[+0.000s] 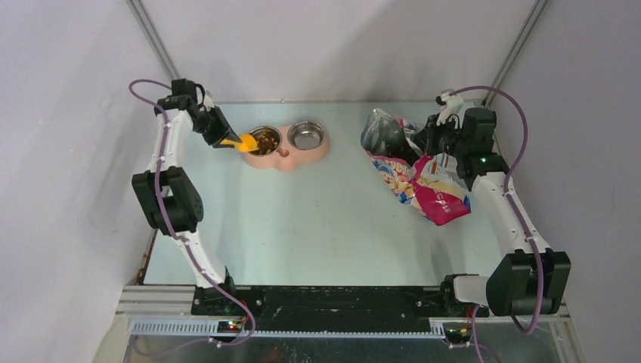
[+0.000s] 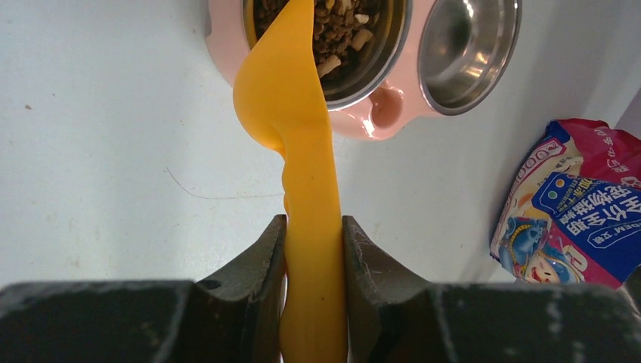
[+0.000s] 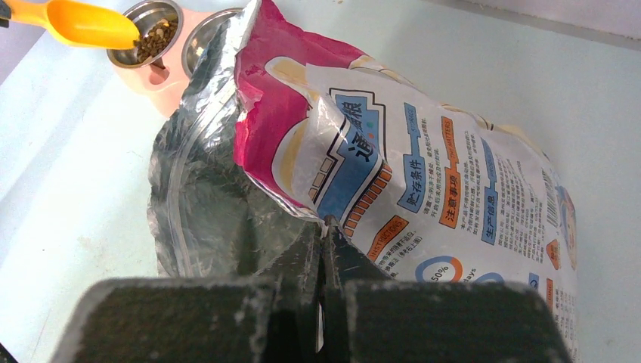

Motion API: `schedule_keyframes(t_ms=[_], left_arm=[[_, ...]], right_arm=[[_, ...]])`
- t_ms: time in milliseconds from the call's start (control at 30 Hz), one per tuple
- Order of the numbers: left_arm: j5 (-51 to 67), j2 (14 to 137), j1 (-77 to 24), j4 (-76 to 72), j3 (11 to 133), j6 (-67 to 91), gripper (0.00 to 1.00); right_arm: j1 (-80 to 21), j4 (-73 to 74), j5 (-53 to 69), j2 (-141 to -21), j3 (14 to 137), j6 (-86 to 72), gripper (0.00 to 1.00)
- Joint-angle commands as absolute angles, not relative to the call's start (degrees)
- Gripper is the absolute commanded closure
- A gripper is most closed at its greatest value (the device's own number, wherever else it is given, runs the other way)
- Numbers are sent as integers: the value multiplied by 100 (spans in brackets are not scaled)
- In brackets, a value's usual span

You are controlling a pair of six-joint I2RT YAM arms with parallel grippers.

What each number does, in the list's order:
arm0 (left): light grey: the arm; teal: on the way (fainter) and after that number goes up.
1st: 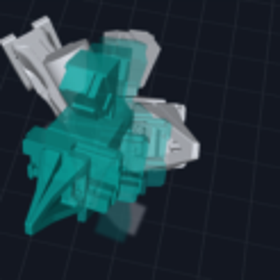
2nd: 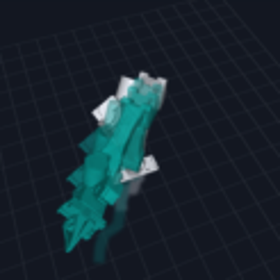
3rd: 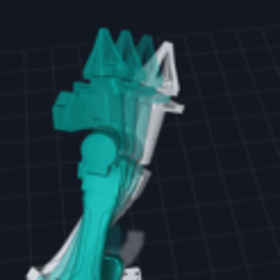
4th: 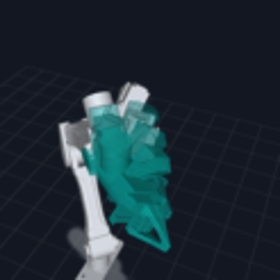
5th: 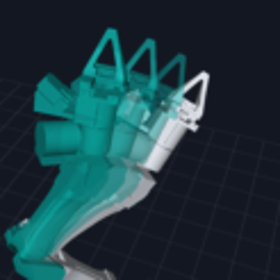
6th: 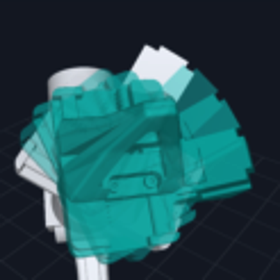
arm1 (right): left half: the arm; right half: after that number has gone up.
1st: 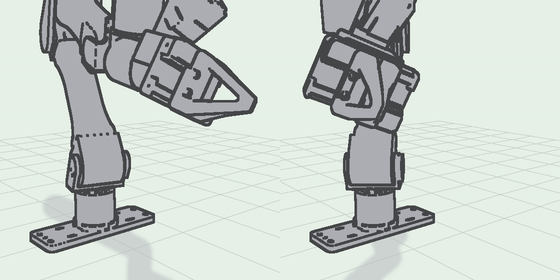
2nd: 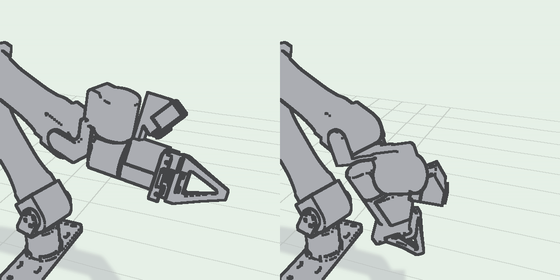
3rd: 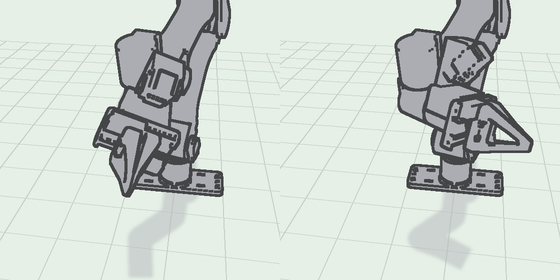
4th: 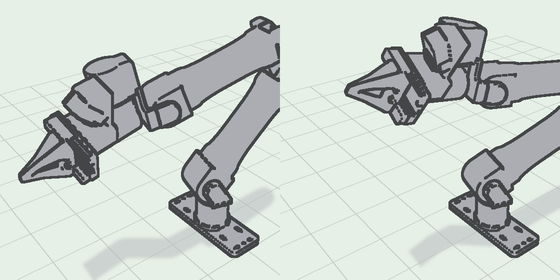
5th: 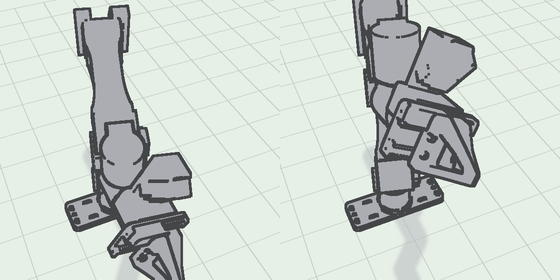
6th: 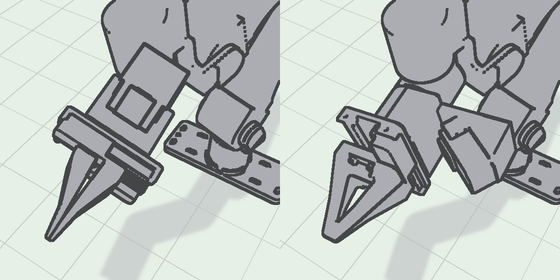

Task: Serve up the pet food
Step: Pour the pet food into the pet food bowl.

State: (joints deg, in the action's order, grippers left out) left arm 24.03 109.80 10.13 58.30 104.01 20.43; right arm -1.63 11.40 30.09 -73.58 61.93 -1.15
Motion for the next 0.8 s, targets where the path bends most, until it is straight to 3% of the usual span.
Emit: schedule_keyframes(t_ms=[0,467,767], left_arm=[[2202,10576,858,5964,10855,1835,100],[2000,10405,624,6082,11057,1723,100],[4329,10080,648,4804,9912,2126,100]], right_arm=[[-79,1158,2843,-7261,6135,-88,100],[-78,1159,2774,-7255,6129,-92,100],[-53,1007,2791,-7206,6009,-127,100]])
